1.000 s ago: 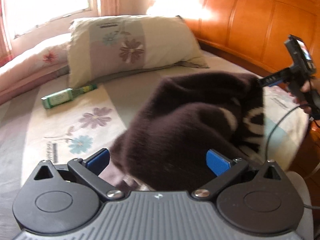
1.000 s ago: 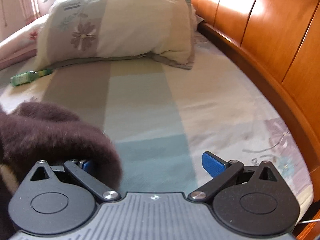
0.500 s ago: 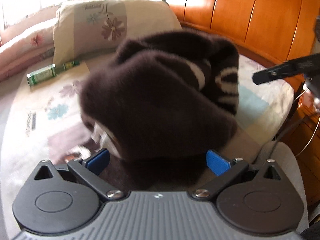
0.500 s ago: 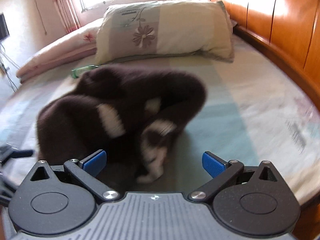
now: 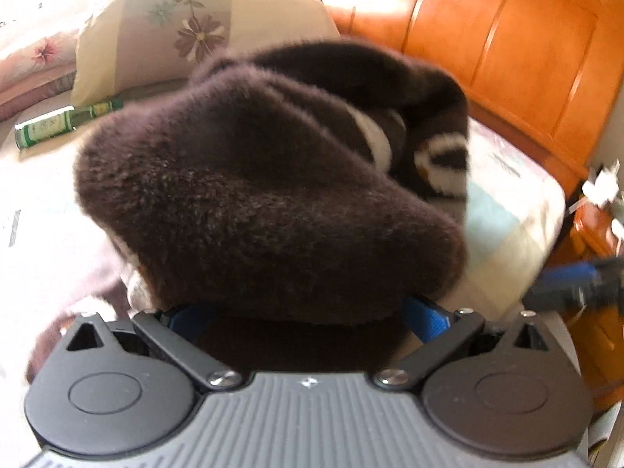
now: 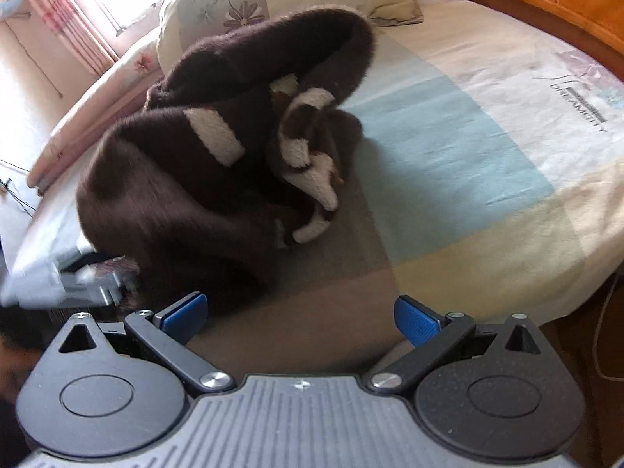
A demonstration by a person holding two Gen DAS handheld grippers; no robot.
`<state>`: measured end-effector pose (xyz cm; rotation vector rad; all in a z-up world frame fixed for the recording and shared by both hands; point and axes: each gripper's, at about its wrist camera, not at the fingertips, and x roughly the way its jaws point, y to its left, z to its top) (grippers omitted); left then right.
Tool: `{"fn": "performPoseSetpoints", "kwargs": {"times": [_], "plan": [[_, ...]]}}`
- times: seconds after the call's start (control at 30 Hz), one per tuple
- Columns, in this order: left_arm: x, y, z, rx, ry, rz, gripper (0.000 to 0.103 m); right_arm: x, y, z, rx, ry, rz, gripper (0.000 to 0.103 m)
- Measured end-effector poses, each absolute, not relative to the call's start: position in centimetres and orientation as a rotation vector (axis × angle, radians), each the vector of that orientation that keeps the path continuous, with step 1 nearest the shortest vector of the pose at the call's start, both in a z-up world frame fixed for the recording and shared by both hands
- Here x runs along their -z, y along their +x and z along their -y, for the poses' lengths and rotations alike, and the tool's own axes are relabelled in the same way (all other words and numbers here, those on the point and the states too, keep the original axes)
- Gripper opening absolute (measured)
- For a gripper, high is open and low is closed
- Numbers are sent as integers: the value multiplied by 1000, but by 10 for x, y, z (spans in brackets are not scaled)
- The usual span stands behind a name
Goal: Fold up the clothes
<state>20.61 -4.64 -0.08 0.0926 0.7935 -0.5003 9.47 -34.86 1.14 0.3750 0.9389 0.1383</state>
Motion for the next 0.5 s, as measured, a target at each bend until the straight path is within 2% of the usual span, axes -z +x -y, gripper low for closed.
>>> {"fn": "performPoseSetpoints", "kwargs": {"times": [0.5], "plan": [[-20, 278, 62, 418, 108, -748, 103, 5, 90, 354, -117, 411, -980, 103]]}}
